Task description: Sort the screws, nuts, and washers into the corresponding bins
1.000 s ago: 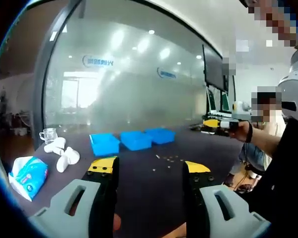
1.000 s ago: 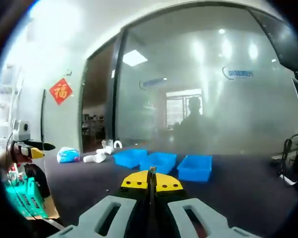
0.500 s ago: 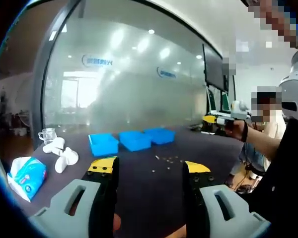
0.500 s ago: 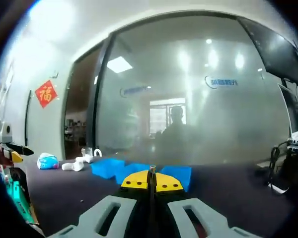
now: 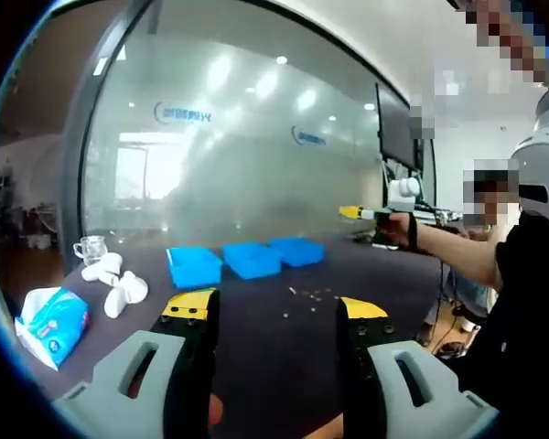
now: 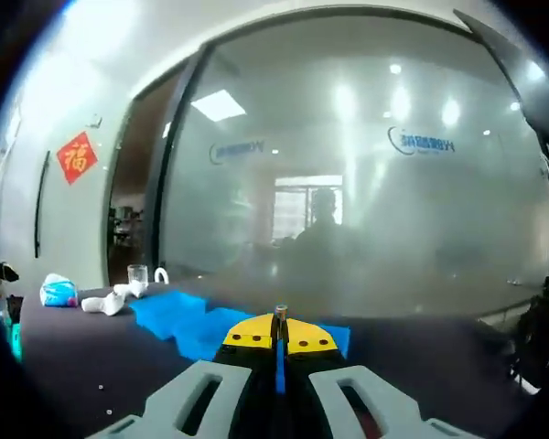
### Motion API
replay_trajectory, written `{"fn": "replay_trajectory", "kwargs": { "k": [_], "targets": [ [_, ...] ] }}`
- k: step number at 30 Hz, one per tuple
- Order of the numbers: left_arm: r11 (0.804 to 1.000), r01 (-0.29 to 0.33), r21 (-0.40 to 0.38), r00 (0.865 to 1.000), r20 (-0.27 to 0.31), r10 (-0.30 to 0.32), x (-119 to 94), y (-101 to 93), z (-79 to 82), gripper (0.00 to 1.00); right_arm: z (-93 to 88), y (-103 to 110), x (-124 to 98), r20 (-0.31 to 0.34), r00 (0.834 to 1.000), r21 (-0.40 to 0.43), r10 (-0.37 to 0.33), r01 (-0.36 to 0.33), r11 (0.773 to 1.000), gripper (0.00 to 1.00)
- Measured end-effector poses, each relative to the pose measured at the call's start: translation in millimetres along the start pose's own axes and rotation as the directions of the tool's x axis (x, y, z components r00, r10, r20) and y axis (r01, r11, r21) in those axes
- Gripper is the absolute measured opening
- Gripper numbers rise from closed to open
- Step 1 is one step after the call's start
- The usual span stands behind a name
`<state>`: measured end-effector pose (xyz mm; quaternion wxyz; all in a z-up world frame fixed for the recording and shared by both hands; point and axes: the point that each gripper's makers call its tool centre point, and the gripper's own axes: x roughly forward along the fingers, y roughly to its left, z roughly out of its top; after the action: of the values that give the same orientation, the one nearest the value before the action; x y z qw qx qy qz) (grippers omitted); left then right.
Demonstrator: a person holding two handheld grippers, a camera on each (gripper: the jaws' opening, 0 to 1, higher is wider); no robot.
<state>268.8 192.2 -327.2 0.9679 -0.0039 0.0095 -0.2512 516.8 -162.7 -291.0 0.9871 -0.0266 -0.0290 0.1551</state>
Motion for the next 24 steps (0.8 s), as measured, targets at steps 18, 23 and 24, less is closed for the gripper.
{"fn": "replay_trajectory", "kwargs": {
  "k": [18,23,24],
  "targets": [
    [0.999,-0.032,-0.002,0.999,0.006,0.032,-11,7.6,2.9,0.50,-25.3,-6,85,-0.129,0.991,-0.016,-0.034,0.032,0.999,0.00],
    [0.999,-0.039,-0.002,0.999,0.007,0.039,-13,7.8,3.1,0.50,-26.8,-10,99,-0.148,0.988,-0.010,-0.045,0.044,0.999,0.00],
    [0.999,-0.040,-0.002,0.999,0.007,0.040,-13,7.8,3.0,0.50,-26.3,-11,101,-0.150,0.988,-0.010,-0.047,0.046,0.999,0.00]
  ]
}}
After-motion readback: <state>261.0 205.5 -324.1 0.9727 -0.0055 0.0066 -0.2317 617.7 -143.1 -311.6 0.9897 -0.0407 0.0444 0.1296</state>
